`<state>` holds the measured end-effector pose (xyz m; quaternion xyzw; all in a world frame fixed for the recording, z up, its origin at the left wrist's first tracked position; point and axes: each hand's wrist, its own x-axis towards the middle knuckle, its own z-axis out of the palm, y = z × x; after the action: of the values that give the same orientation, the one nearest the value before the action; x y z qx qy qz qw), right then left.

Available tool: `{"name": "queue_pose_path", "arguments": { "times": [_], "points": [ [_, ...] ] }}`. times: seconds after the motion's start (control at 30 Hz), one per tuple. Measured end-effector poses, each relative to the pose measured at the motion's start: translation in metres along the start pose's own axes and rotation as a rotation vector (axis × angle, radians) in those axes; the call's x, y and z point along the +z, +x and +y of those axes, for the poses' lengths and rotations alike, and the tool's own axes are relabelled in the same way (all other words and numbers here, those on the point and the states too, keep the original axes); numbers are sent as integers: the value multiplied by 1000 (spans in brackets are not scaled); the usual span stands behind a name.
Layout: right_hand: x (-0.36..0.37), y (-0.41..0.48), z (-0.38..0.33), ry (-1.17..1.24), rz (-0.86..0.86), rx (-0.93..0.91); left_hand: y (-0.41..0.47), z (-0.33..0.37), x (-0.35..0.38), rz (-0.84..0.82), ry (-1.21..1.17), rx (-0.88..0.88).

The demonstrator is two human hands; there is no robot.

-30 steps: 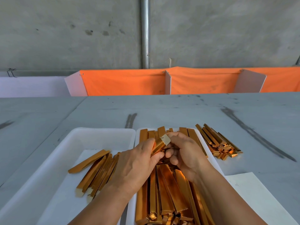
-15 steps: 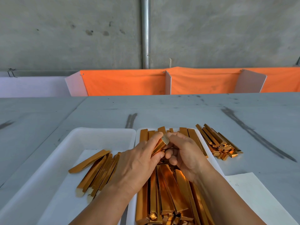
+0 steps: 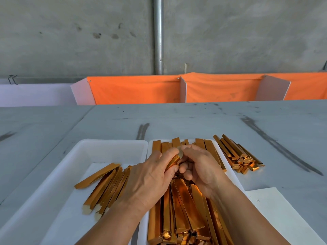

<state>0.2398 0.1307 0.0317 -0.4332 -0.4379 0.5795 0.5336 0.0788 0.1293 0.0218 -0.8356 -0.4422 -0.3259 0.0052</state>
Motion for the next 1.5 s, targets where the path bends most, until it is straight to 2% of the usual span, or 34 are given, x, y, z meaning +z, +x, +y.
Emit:
{"name": "queue_pose_path", "arguments": {
  "times": [0.4,0.63,0.97,1.23,1.5],
  "points": [
    [0,1,2,20,-6,-16,1,-4,5,-17,11,-94],
    [0,1,2,-42,39,-40,0,-6,4,-38,60,-55],
    [-2,2,0,3,23,-33,-3,-6,3,-22,10,-26],
    [-4,3,2,-25,28,-79,-4,-7,4,-24,18,-19],
    [-3,1,3,-174,59,-202,-2,-8,5,-10,8,-41]
  ]
}}
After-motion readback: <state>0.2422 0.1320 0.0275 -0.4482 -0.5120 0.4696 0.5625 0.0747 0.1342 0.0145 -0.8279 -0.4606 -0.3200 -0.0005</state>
